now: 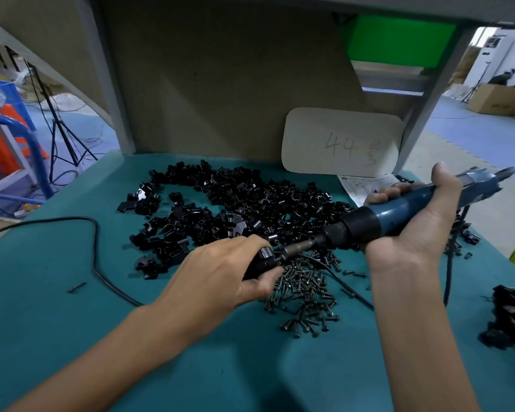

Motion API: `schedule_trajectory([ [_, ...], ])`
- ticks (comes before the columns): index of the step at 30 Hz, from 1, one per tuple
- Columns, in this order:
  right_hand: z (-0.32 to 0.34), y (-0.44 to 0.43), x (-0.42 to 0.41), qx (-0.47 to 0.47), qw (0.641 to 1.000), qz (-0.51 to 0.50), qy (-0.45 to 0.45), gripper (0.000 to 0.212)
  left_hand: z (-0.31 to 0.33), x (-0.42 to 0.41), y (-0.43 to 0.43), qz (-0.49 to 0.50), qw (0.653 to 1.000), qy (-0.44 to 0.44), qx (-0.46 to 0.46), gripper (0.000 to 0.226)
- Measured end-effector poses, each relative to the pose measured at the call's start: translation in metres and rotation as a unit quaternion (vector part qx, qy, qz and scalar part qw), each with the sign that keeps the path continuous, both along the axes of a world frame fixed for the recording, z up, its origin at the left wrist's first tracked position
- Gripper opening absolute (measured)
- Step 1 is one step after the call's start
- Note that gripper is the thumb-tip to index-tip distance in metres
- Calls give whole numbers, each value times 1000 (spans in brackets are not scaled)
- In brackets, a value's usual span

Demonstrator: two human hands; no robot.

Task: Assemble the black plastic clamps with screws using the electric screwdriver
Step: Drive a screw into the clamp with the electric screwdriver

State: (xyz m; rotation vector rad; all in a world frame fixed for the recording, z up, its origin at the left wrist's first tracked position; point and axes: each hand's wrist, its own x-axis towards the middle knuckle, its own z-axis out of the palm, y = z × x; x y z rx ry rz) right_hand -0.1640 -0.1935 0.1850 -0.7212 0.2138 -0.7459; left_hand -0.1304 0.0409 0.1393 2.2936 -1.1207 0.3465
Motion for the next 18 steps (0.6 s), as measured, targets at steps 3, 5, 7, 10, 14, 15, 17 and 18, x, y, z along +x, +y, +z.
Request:
schedule_trajectory([
  [3, 0, 2, 2, 75, 997, 0, -21, 30, -2, 0, 1, -22, 994, 102, -34, 29],
  [5, 1, 8, 2, 111, 992, -10, -51, 26, -2, 0, 1, -31, 989, 139, -33, 27],
  [7, 2, 12, 4, 98, 994, -11, -55, 26, -3, 0, 2, -43, 983, 173, -29, 28],
  [10, 2, 14, 3, 69, 996, -13, -55, 25, -4, -1, 2, -74, 970, 228, -33, 32],
  [14, 7, 16, 2, 79, 994, -3, -69, 28, -3, 2, -2, -158, 917, 363, -52, 66],
  [15, 7, 16, 2, 84, 994, -5, -66, 28, -3, 2, -2, -167, 904, 390, -52, 70],
  [17, 7, 19, -1, 75, 996, -17, -49, 28, -3, 0, -3, -149, 914, 376, -35, 60],
  [18, 5, 20, -1, 64, 997, -31, -34, 27, -5, -2, -3, -121, 931, 343, -15, 48],
])
